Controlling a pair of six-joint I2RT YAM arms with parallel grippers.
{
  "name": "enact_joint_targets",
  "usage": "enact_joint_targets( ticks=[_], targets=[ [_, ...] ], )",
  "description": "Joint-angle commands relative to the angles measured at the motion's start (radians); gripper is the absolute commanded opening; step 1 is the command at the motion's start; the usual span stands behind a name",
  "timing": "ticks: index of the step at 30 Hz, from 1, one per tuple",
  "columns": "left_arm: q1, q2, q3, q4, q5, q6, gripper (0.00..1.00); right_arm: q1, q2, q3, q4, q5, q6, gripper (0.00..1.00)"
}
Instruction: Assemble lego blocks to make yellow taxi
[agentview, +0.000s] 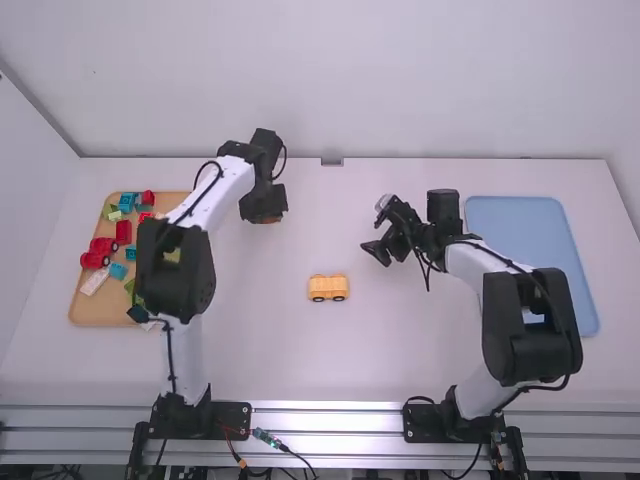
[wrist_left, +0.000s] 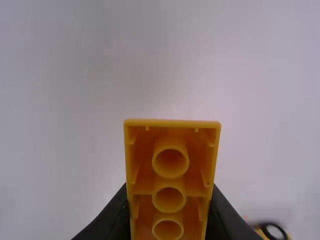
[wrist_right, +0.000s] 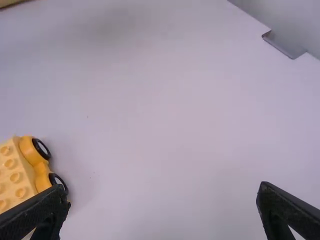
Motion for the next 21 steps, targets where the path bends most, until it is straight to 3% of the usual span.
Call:
enact_joint_targets(
  ticks=[1,7,11,13,15,21],
  targets=[
    [-0.027,-0.199,-0.146,0.078,0.159,0.134,0.02,-0.016,-0.024,0.015,0.013,-0.095,0.001,0.99],
    [-0.018,-0.439,-0.437,0.215,0.557,0.351,0.09,-0.013,-0.024,0.015,0.024,-0.292,-0.167,0.99],
    [0.0,-0.46,-0.512,0.242,0.686,0.426,0.16,-0.005,-0.024,0.015,0.034,-0.404,-0.232,0.99],
    [0.004,-0.459,-0.538,0.242,0.739,0.476,0.13,-0.009,-0.024,0.015,0.056,-0.46,-0.223,0.99],
    [-0.001,-0.452,-0.56,0.25,0.789,0.534,0.07,-0.022,-0.024,0.015,0.116,-0.547,-0.114,0.99],
    [-0.001,-0.448,-0.581,0.249,0.868,0.722,0.04,-0.005,-0.024,0.015,0.28,-0.784,0.252,0.99]
  ],
)
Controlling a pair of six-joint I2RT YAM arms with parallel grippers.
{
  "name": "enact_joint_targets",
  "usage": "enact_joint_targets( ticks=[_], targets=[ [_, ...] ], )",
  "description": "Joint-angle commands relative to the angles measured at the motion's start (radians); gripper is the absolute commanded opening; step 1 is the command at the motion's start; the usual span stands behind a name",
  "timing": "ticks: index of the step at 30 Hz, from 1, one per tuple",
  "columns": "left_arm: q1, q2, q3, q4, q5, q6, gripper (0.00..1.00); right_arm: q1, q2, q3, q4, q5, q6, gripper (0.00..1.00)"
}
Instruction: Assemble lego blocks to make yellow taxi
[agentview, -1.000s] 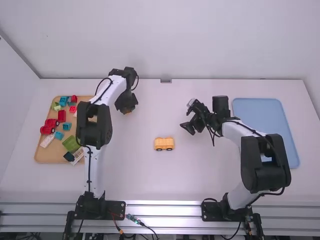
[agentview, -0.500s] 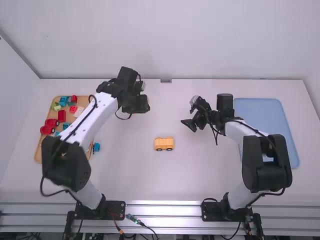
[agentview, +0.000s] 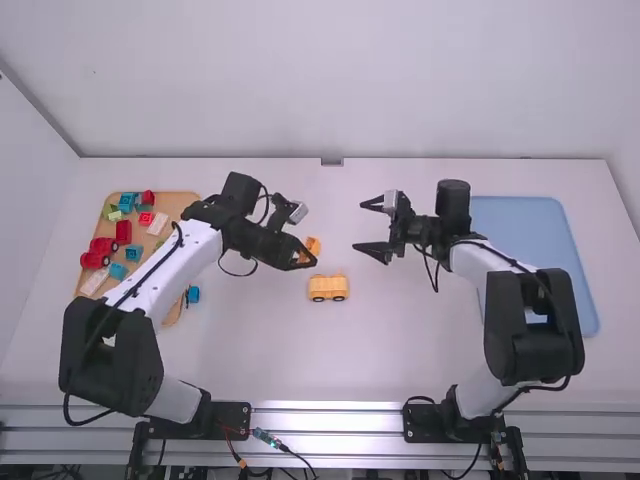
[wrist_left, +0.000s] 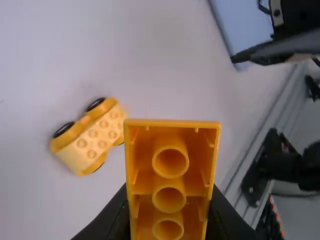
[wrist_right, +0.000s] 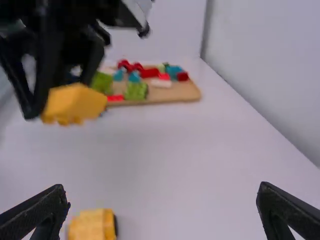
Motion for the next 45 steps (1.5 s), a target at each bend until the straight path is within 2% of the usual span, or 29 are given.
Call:
enact_joint_targets(
  ticks=[1,4,11,15,19,22,26,28,30,33,38,45],
  targets=[
    [0.005,0.004,-0.006,-0.004,0.11,0.169,0.04,0.02,-0.024,0.015,0.039,-0.182,0.241,0.99],
    [0.0,0.004,-0.011,0.015,0.156,0.231,0.02,0.053,-0.024,0.015,0.114,-0.172,0.434,0.99],
    [0.006,0.004,-0.024,0.051,0.239,0.25,0.02,0.074,-0.024,0.015,0.168,-0.19,0.457,0.99],
    [-0.002,0.004,-0.027,0.06,0.308,0.293,0.02,0.059,-0.024,0.022,0.167,-0.195,0.64,0.99],
    [0.005,0.005,-0.028,0.081,0.353,0.316,0.02,0.068,-0.024,0.019,0.195,-0.182,0.749,0.99],
    [0.003,0.005,-0.041,0.123,0.395,0.315,0.02,0.08,-0.024,0.02,0.207,-0.18,0.758,0.99],
    [-0.002,0.005,-0.105,0.277,0.467,0.31,0.02,0.105,-0.024,0.021,0.264,-0.177,0.806,0.97],
    [-0.002,0.005,-0.159,0.429,0.467,0.197,0.02,0.108,-0.024,0.021,0.292,-0.176,0.819,0.97],
    [0.0,0.005,-0.185,0.511,0.462,0.122,0.02,0.11,-0.024,0.021,0.3,-0.175,0.818,0.95],
    [0.009,0.005,-0.266,0.776,0.463,-0.07,0.02,0.109,-0.024,0.019,0.298,-0.114,0.842,0.9],
    [-0.002,0.005,-0.354,1.05,0.407,-0.278,0.02,0.132,-0.024,0.019,0.325,-0.093,0.848,0.81],
    [-0.003,0.005,-0.426,1.272,0.373,-0.438,0.02,0.152,-0.024,0.016,0.325,-0.067,0.84,0.74]
  ],
)
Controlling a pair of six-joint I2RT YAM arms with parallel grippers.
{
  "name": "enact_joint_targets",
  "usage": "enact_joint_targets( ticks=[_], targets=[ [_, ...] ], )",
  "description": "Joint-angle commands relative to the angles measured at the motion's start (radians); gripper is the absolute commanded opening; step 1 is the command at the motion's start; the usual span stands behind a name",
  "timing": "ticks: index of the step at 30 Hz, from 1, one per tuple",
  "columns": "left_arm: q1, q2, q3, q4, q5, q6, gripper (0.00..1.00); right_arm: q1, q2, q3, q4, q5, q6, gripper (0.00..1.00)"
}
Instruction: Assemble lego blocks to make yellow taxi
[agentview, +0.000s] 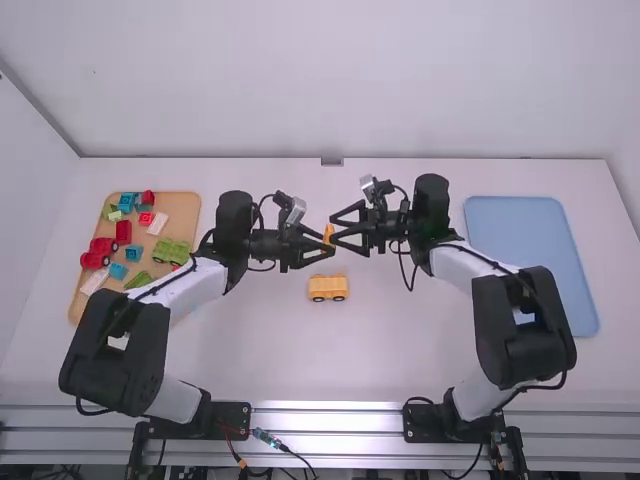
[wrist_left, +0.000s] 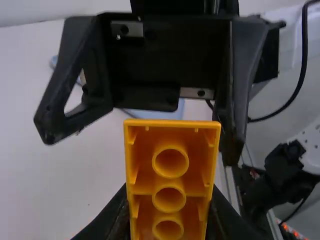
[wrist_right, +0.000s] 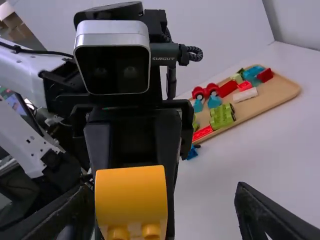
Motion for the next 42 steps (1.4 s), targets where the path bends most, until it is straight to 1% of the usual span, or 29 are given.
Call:
enact_joint_targets(
  ticks=[1,3,5,7,11,15,18,22,25,26,29,32,33,34,35,36,37,38,39,40,42],
  targets=[
    [-0.004,0.005,-0.024,0.03,-0.032,-0.114,0.02,0.002,-0.024,0.014,0.005,0.003,0.001,0.71],
    [-0.002,0.005,-0.026,0.03,-0.046,-0.114,0.02,0.002,-0.024,0.014,0.004,0.002,0.001,0.66],
    [0.001,0.005,-0.026,0.027,-0.043,-0.1,0.02,0.002,-0.024,0.014,0.004,0.001,0.002,0.56],
    [-0.005,0.005,-0.026,0.027,-0.044,-0.101,0.02,0.002,-0.024,0.014,0.004,0.0,0.001,0.5],
    [0.0,0.005,-0.026,0.042,-0.048,-0.098,0.02,0.005,-0.024,0.014,0.004,-0.006,0.006,0.49],
    [-0.007,0.005,-0.026,0.065,-0.049,-0.086,0.02,0.017,-0.024,0.014,0.004,-0.006,0.005,0.53],
    [-0.007,0.005,-0.026,0.07,-0.056,-0.086,0.02,0.016,-0.024,0.014,0.005,-0.005,0.005,0.53],
    [-0.007,0.005,-0.026,0.073,-0.07,-0.085,0.02,0.017,-0.024,0.014,0.004,-0.014,0.005,0.37],
    [-0.002,0.005,-0.026,0.075,-0.073,-0.086,0.02,0.016,-0.024,0.014,0.005,-0.032,0.002,0.2],
    [-0.007,0.005,-0.026,0.075,-0.07,-0.084,0.02,0.015,-0.024,0.014,0.005,-0.032,0.001,0.17],
    [-0.011,0.005,-0.026,0.068,-0.072,-0.069,0.02,0.015,-0.024,0.014,0.006,-0.032,0.001,0.17],
    [-0.01,0.005,-0.026,0.068,-0.07,-0.07,0.03,0.018,-0.024,0.014,0.012,-0.032,0.002,0.14],
    [-0.01,0.005,-0.026,0.067,-0.072,-0.071,0.07,0.017,-0.024,0.014,0.013,-0.032,0.001,0.1],
    [-0.011,0.005,-0.026,0.067,-0.073,-0.07,0.17,0.017,-0.024,0.014,0.013,-0.032,0.002,0.07],
    [-0.01,0.005,-0.026,0.068,-0.073,-0.07,0.29,0.017,-0.024,0.014,0.013,-0.033,0.002,0.06],
    [-0.01,0.005,-0.026,0.068,-0.073,-0.071,0.31,0.017,-0.024,0.014,0.013,-0.033,0.002,0.06],
    [-0.01,0.005,-0.026,0.067,-0.074,-0.071,0.49,0.017,-0.024,0.014,0.013,-0.032,0.002,0.06],
    [-0.011,0.005,-0.026,0.068,-0.074,-0.07,0.54,0.017,-0.024,0.014,0.013,-0.032,0.002,0.05],
    [-0.011,0.005,-0.026,0.068,-0.074,-0.07,0.66,0.016,-0.024,0.014,0.014,-0.032,0.003,0.03],
    [-0.011,0.005,-0.026,0.068,-0.074,-0.07,0.71,0.015,-0.024,0.014,0.015,-0.032,0.003,0.03],
    [-0.01,0.005,-0.026,0.067,-0.08,-0.07,0.99,0.015,-0.024,0.014,0.031,-0.028,0.022,0.03]
  ],
)
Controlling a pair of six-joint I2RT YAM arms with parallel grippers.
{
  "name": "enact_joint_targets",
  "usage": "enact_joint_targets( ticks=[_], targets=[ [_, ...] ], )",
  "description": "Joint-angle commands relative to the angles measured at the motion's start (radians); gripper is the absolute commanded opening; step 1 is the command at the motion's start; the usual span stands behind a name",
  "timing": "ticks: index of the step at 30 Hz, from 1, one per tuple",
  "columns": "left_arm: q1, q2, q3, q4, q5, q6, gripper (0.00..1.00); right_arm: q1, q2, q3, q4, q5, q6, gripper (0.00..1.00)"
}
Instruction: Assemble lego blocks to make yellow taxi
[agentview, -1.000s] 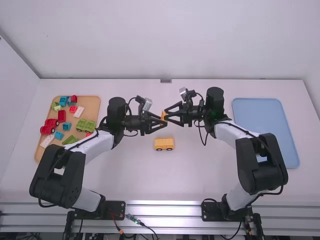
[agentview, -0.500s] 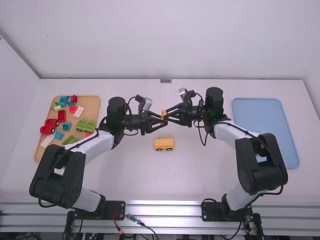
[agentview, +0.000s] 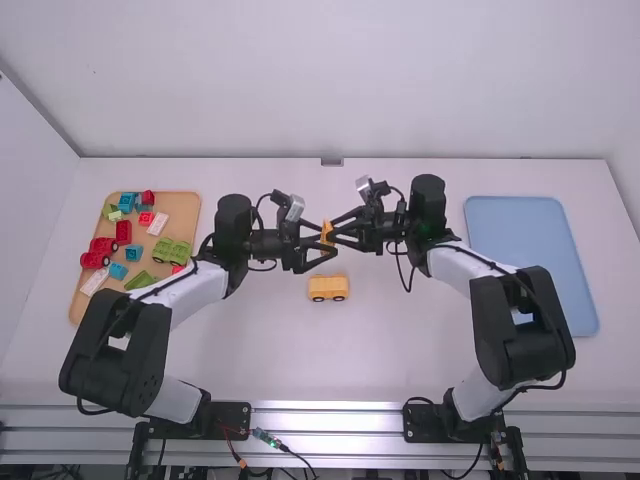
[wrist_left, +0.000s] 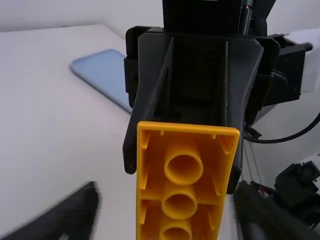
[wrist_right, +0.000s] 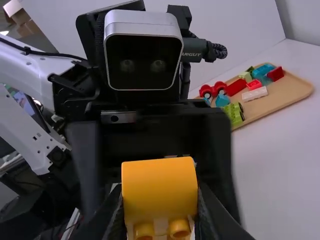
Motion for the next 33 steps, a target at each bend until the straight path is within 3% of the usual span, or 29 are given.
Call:
enact_joint_targets(
  ticks=[1,6,14,18,20,21,23,29,33],
  targets=[
    [-0.003,0.005,-0.004,-0.005,-0.024,0.004,0.99,0.004,-0.024,0.014,0.025,-0.008,0.027,0.03],
    [0.021,0.001,-0.004,-0.08,-0.103,0.055,0.99,-0.018,-0.024,0.014,0.034,0.069,0.087,0.03],
    [0.097,-0.07,0.005,-0.347,-0.205,0.193,0.99,-0.106,-0.032,0.031,-0.237,0.29,-0.001,0.0],
    [0.099,-0.128,0.051,-0.554,-0.361,0.267,0.99,-0.112,-0.033,0.114,-0.551,0.479,-0.126,0.0],
    [0.095,-0.145,0.092,-0.654,-0.481,0.269,0.99,-0.092,-0.033,0.209,-0.836,0.676,-0.212,0.0],
    [0.095,-0.146,0.095,-0.66,-0.489,0.269,0.99,-0.09,-0.033,0.216,-0.855,0.69,-0.217,0.0],
    [0.095,-0.156,0.133,-0.729,-0.554,0.289,0.99,-0.054,-0.032,0.316,-1.126,0.934,-0.248,0.0],
    [0.096,-0.157,0.198,-0.827,-0.641,0.371,0.99,0.031,-0.029,0.38,-1.416,1.278,-0.18,0.0],
    [0.095,-0.157,0.211,-0.838,-0.695,0.37,0.99,0.045,-0.018,0.338,-1.465,1.326,-0.119,0.0]
  ],
)
